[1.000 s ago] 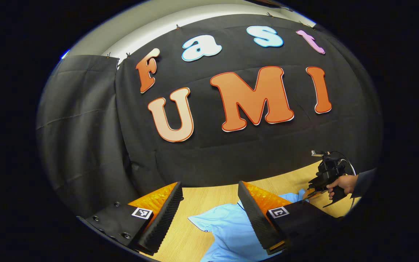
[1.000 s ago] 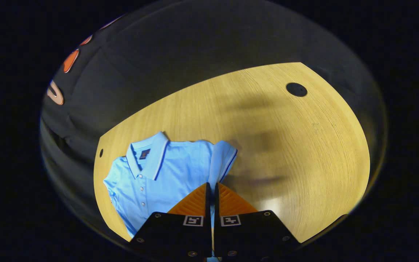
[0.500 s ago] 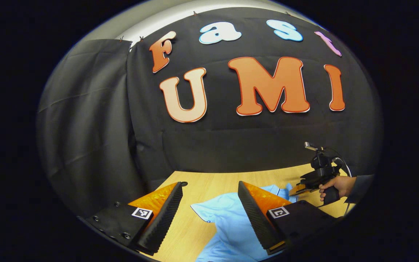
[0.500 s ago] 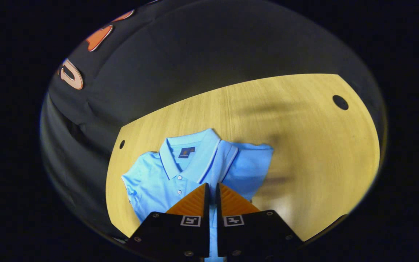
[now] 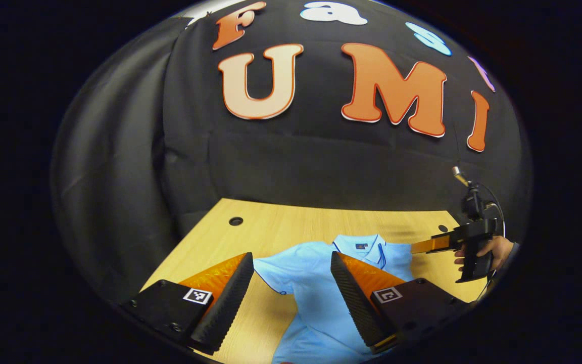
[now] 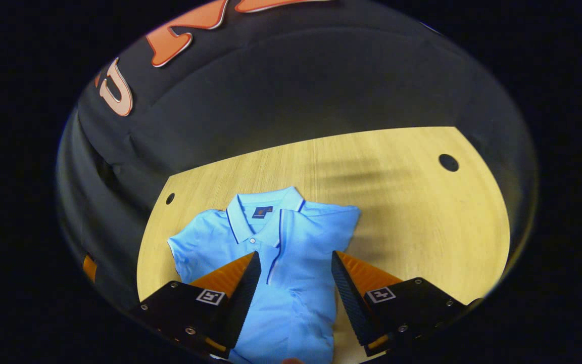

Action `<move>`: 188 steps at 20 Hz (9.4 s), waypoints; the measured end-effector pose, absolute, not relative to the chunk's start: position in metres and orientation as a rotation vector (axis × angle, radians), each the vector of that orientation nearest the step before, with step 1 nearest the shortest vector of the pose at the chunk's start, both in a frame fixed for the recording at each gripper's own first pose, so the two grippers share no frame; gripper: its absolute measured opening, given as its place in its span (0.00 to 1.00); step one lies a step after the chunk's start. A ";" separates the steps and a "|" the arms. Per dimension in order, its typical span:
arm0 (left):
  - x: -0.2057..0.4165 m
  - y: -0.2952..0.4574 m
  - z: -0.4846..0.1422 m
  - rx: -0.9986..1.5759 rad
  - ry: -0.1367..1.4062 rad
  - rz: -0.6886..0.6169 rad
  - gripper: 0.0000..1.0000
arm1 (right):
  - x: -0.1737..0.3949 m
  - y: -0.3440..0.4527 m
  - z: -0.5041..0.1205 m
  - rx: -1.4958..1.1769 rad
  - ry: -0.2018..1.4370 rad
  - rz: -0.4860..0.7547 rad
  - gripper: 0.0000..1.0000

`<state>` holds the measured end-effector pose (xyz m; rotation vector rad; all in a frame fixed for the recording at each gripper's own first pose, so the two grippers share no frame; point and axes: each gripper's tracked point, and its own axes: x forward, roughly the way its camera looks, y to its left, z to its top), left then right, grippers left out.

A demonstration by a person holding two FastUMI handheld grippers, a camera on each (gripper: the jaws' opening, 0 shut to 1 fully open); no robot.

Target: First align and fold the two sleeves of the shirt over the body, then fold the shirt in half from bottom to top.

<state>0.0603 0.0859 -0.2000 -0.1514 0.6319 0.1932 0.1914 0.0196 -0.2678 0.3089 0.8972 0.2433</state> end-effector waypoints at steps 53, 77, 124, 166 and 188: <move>0.197 -0.042 -0.395 -0.248 1.104 -0.221 0.10 | -0.100 -0.072 -0.281 0.401 0.889 -0.254 0.99; -0.076 -0.001 -0.366 -0.268 1.171 -0.100 1.00 | -0.170 -0.028 -0.345 0.224 1.043 0.119 0.99; -0.031 -0.002 -0.294 -0.186 0.964 -0.224 0.10 | -0.040 -0.004 -0.255 0.378 0.943 0.210 0.05; 0.190 0.042 -0.213 -0.103 0.586 -0.077 0.98 | 0.195 -0.007 -0.134 0.210 0.506 0.210 0.98; -0.098 -0.023 -0.006 -0.166 0.042 0.038 0.99 | -0.079 -0.010 -0.009 0.116 0.083 0.306 0.98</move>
